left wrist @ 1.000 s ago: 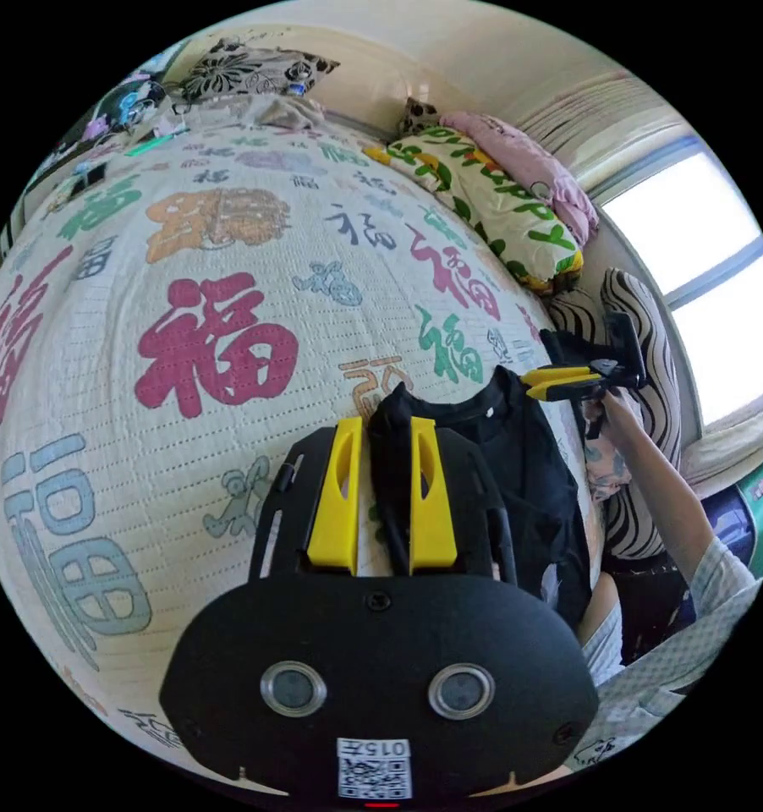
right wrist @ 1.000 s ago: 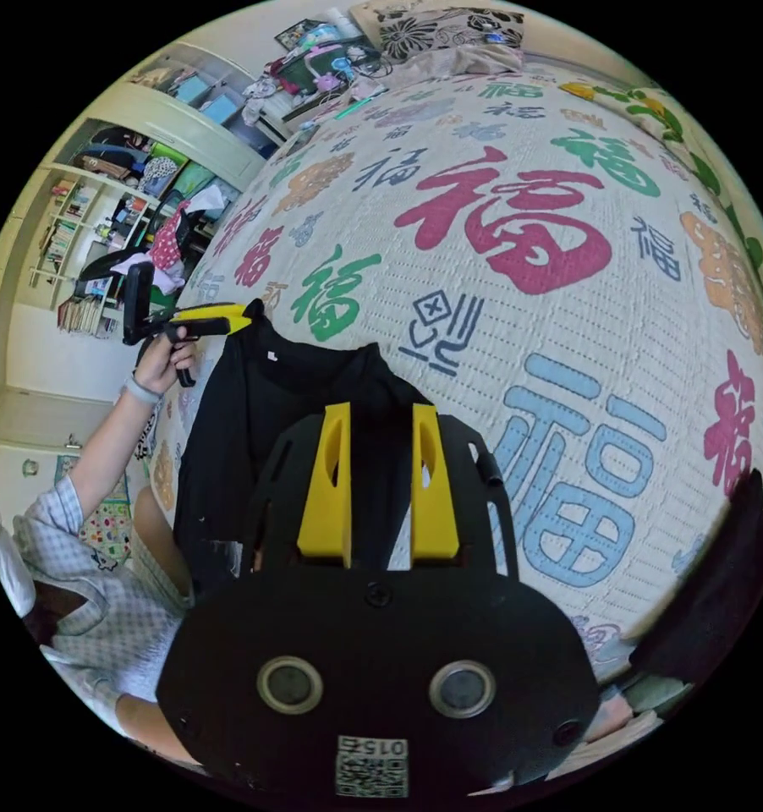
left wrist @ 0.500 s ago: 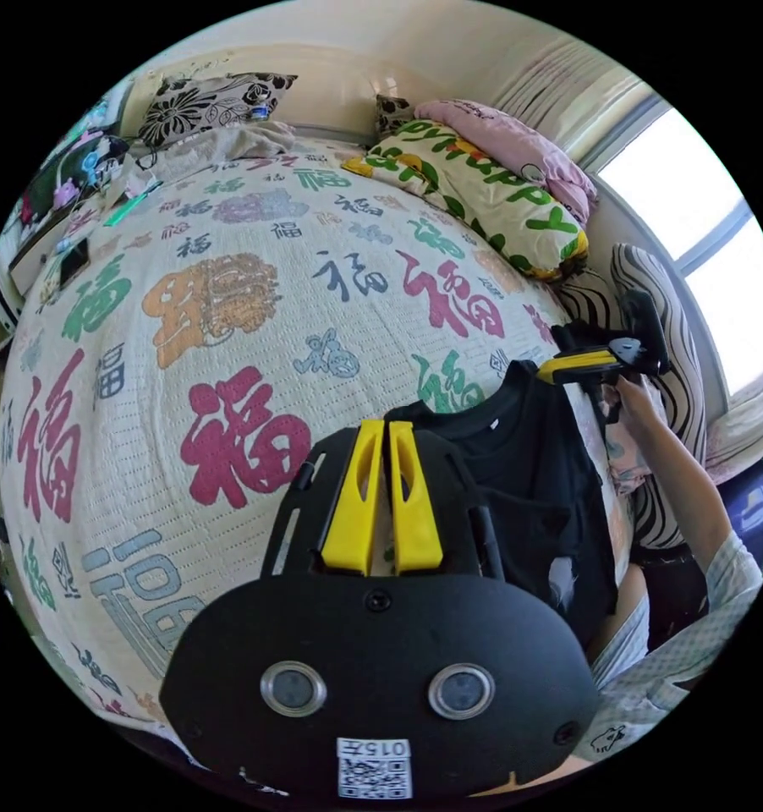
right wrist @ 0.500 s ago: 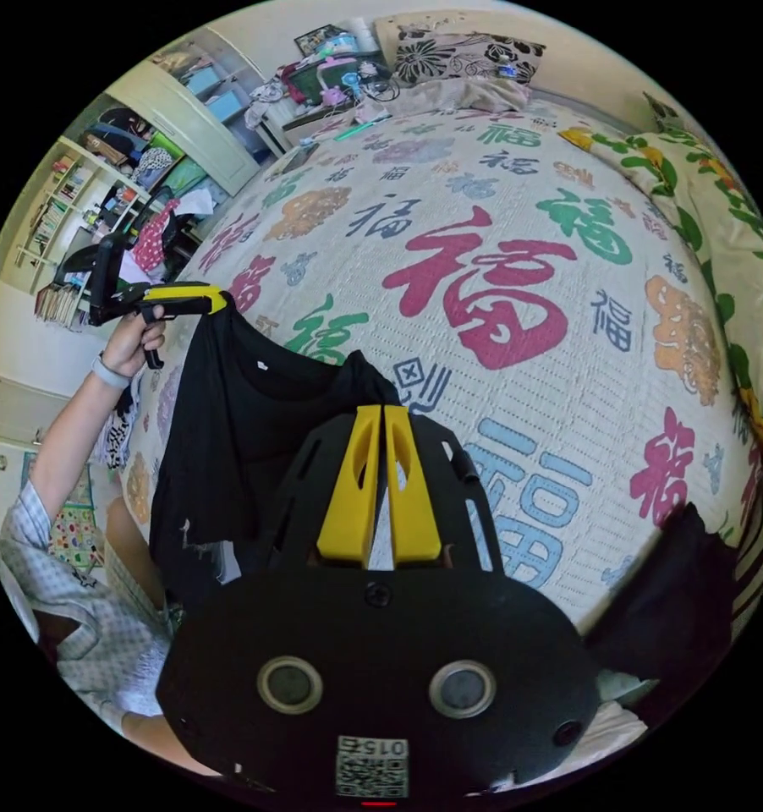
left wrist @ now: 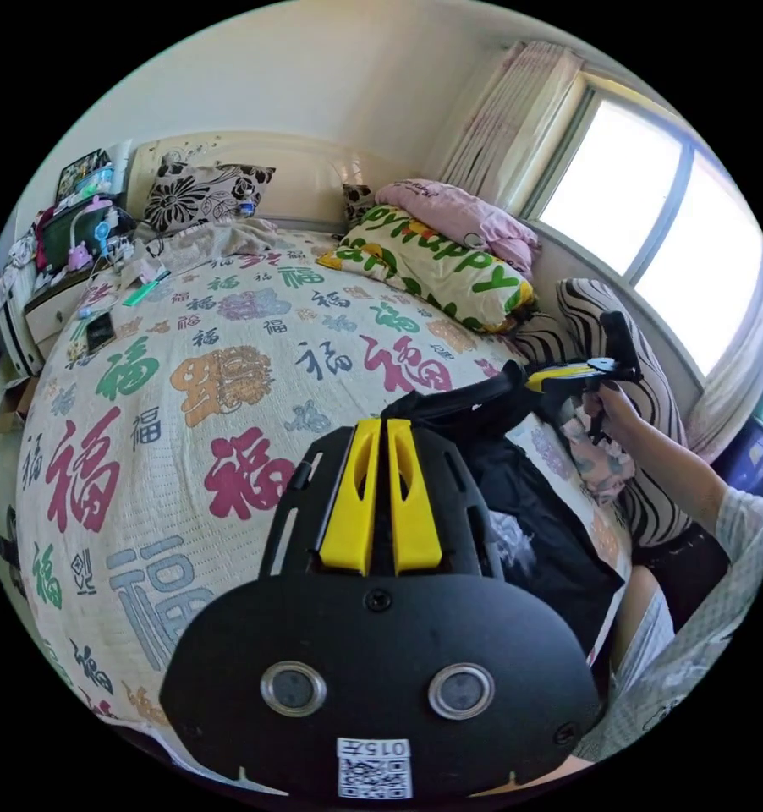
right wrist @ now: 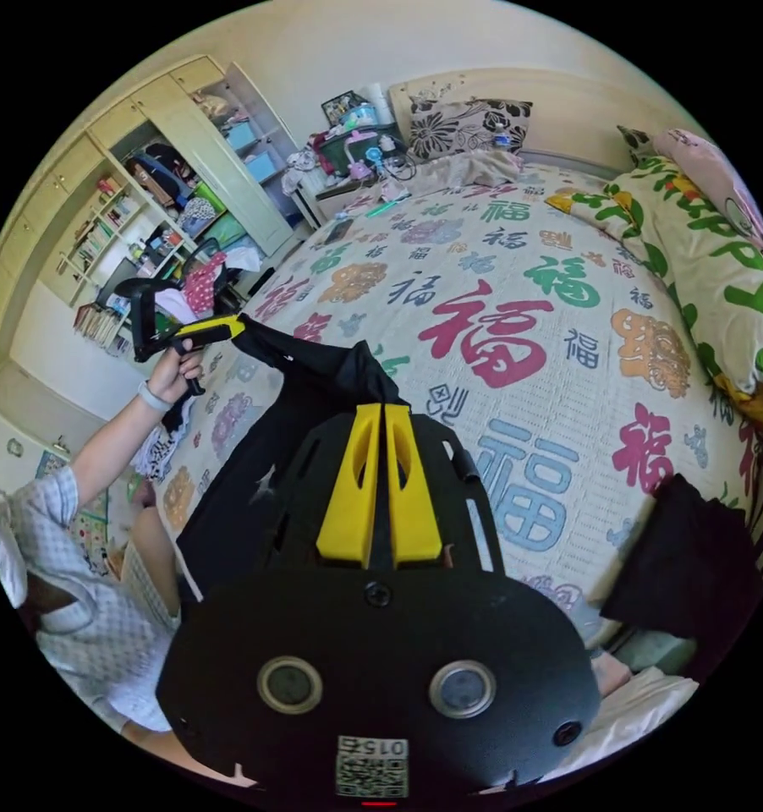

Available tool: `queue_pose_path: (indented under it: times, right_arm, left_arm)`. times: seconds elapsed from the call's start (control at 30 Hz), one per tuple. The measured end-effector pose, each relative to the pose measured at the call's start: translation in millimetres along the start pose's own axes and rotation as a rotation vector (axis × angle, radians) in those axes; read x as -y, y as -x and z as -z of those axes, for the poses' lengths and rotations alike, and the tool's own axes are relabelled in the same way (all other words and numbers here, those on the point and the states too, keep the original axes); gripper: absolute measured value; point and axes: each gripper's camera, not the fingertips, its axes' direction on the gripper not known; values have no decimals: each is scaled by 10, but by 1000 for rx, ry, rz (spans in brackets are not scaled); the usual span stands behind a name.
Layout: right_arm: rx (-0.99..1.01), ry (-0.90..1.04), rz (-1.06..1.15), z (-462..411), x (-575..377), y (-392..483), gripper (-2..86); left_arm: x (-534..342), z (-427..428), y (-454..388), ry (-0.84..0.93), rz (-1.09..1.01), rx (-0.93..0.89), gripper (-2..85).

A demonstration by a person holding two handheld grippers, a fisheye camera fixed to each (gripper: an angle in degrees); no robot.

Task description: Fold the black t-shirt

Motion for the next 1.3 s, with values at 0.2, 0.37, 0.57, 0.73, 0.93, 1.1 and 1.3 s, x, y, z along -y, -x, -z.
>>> queue_pose_path:
  times: [0.2, 0.37, 0.57, 0.73, 0.93, 1.1, 1.3]
  right_arm:
    - [121, -46, 125, 547, -1550, 743, -2]
    - [48, -10, 139, 636, -2956, 1465, -2]
    - [-36, 173, 81, 289, -4015, 1788, -3]
    - [20, 251, -26, 416, -4424, 1692, -3]
    - [45, 152, 35, 518, -4361, 1816, 0]
    - [84, 364, 23, -140, -4352, 1716, -5]
    - [234, 204, -157, 246, -4606, 1134, 8]
  left_arm:
    - [-1288, 783, -742, -41, -134, -173, -4]
    - [-2713, 1066, -1444, 68, -142, -226, -3]
    - [-3659, 972, -1737, 201, 21, -192, -1]
    - [-3888, 1109, -1798, 277, 68, -137, -1]
    - [-3768, 1405, -1904, 168, 41, -140, 10]
    - [-3722, 940, -1921, 279, 38, -141, 10]
    - [-3727, 1026, -1642, 307, 100, -186, 29]
